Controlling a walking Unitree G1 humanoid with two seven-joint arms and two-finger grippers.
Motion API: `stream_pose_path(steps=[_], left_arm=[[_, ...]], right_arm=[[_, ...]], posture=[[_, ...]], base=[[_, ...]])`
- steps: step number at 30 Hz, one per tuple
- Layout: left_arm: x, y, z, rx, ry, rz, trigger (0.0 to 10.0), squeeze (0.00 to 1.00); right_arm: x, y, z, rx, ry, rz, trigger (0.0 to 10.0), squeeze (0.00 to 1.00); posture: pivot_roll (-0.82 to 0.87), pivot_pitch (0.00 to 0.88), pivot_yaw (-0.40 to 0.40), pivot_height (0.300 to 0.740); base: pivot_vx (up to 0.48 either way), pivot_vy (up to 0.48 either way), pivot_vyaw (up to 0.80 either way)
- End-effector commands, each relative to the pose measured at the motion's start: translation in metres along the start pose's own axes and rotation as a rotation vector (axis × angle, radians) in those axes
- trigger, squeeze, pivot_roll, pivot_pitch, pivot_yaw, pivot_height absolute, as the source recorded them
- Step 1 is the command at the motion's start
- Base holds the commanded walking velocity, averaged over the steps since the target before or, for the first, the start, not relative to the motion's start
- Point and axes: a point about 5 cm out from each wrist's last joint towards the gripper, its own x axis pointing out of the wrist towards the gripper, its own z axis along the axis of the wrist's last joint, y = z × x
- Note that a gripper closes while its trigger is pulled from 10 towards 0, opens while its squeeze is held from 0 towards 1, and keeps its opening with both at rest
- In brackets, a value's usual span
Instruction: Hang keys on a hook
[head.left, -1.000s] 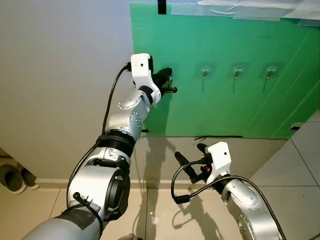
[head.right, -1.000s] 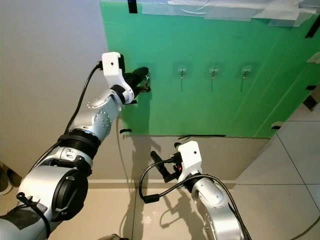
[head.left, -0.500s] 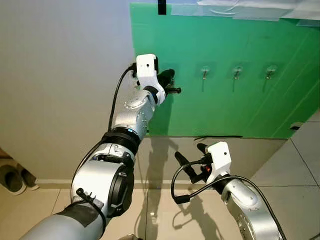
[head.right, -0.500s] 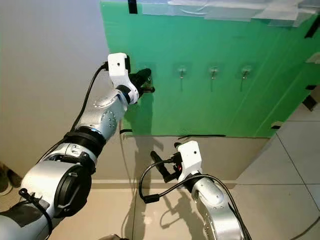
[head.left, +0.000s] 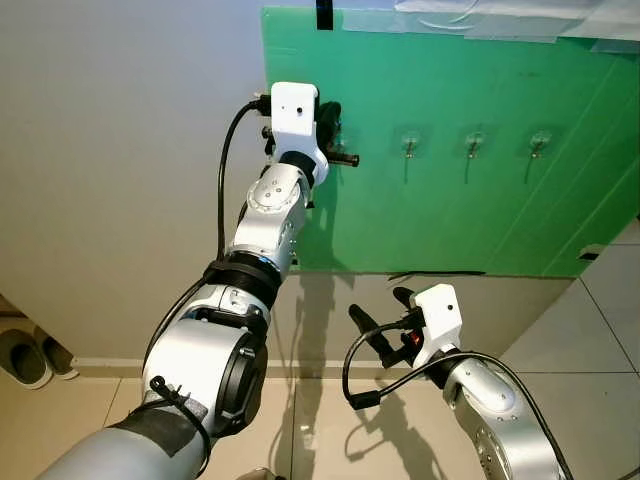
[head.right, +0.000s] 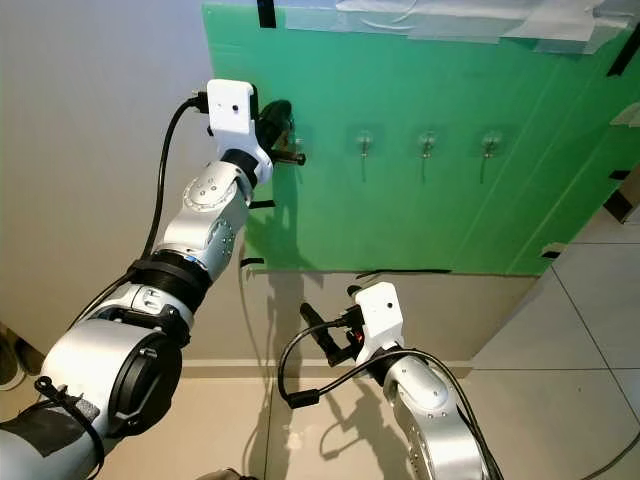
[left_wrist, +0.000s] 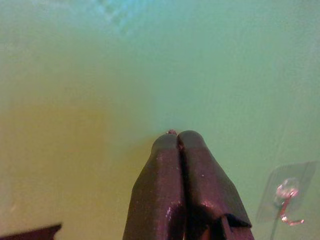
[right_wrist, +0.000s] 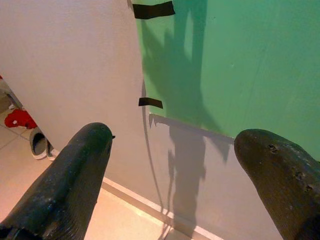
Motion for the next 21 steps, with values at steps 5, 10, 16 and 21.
stream_pose_path(steps=[5, 10, 16, 21], left_arm=[[0.003, -0.004, 0.007, -0.043, -0.018, -0.011, 10.0, 0.0], [-0.002, 0.008, 0.005, -0.111, -0.011, 0.008, 10.0, 0.0], [-0.031, 0.026, -0.009, -0.183, 0.039, -0.035, 10.0, 0.0], [-0.063, 0.029, -0.018, -0.143, 0.086, -0.099, 10.0, 0.0]], right_arm=[[0.002, 0.0, 0.004, -0.006, -0.008, 0.008, 10.0, 0.21], [0.001, -0.002, 0.006, -0.005, -0.024, -0.016, 10.0, 0.21], [-0.003, -0.009, 0.01, -0.002, -0.051, -0.064, 10.0, 0.21], [-0.003, -0.011, 0.01, -0.002, -0.051, -0.062, 10.0, 0.21]], posture=[[-0.14, 0.0, 0.069, 0.74], [-0.14, 0.0, 0.081, 0.74], [-0.12, 0.0, 0.081, 0.74], [-0.1, 0.0, 0.061, 0.74]], base=[[0.0, 0.0, 0.0], [0.0, 0.0, 0.0], [0.0, 0.0, 0.0], [0.0, 0.0, 0.0]])
